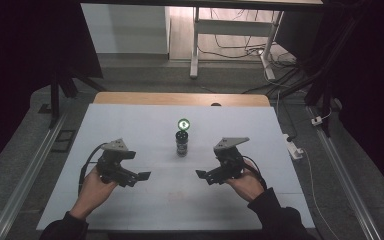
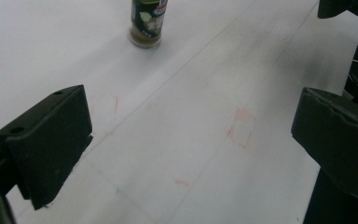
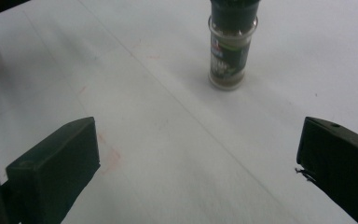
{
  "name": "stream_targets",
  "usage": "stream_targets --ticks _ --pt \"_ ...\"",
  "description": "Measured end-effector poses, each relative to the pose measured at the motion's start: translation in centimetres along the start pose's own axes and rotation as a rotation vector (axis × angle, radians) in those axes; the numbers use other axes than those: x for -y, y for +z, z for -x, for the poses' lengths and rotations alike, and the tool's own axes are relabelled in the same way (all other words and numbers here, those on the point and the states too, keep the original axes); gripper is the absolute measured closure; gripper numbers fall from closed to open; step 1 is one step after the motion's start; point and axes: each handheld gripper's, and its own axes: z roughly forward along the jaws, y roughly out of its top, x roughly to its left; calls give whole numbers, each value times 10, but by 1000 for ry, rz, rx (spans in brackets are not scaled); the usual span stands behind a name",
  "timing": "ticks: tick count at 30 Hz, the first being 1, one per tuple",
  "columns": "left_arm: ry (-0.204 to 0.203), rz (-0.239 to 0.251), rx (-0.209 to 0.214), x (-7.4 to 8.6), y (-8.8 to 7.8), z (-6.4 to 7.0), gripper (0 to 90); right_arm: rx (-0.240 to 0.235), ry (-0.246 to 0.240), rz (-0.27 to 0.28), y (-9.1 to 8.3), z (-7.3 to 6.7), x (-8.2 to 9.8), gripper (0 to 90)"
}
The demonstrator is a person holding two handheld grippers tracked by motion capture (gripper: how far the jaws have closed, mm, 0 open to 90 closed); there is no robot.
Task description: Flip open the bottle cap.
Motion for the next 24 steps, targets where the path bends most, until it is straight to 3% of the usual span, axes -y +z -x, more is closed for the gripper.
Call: stream_targets --ticks 6,24 --pt "-44 47 -26 23 -23 3 0 21 13 10 -20 0 18 0" --pt "-137 63 -135 81 -71 9 0 156 141 45 -78 12 78 0"
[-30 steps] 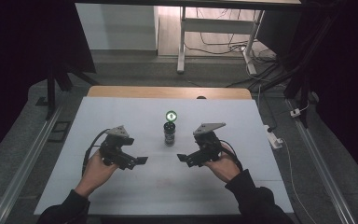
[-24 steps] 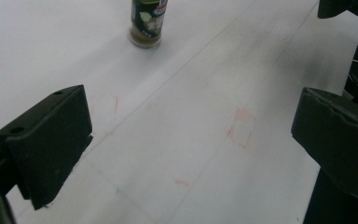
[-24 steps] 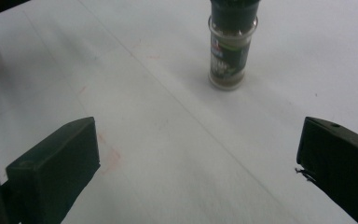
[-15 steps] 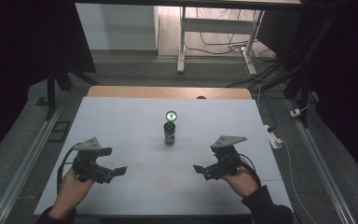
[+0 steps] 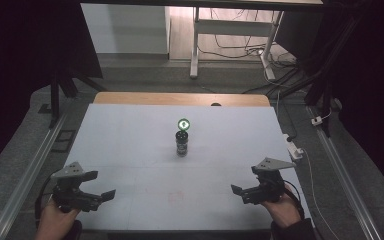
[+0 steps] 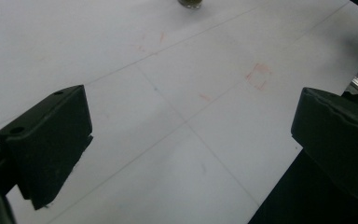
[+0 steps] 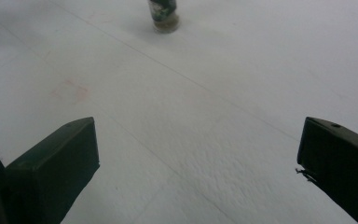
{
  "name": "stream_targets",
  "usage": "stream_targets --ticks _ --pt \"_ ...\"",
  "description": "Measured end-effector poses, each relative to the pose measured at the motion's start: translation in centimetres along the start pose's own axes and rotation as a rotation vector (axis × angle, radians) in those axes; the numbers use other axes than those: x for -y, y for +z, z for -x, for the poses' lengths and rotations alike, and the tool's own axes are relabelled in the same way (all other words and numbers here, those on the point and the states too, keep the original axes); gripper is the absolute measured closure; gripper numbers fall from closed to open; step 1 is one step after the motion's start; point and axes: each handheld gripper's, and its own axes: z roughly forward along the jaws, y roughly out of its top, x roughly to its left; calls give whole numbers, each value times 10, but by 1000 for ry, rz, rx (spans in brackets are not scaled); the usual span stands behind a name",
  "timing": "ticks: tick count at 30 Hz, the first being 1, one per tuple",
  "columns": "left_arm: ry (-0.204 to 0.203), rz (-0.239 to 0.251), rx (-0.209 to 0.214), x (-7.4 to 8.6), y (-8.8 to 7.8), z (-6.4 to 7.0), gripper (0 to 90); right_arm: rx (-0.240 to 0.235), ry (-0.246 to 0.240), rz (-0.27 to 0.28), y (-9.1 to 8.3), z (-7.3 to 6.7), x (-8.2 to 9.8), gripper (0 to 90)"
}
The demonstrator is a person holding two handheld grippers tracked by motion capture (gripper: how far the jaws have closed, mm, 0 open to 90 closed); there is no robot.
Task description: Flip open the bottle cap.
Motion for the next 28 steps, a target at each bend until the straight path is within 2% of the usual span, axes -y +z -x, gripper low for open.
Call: stream_targets --ticks 7,12,16,24,28 --pt "-26 17 -42 15 -15 -4 0 70 46 -18 -17 10 19 0" --pt "-39 18 -82 23 -23 -6 0 83 96 -14 -27 18 29 0" --pt "-50 12 -100 28 -26 -7 0 93 117 -12 -33 22 33 0" --pt "-58 -26 -130 34 -30 -7 0 102 118 -46 -39 21 37 0" --pt "-67 -36 -127 34 -29 -8 0 100 118 -56 -39 21 38 0"
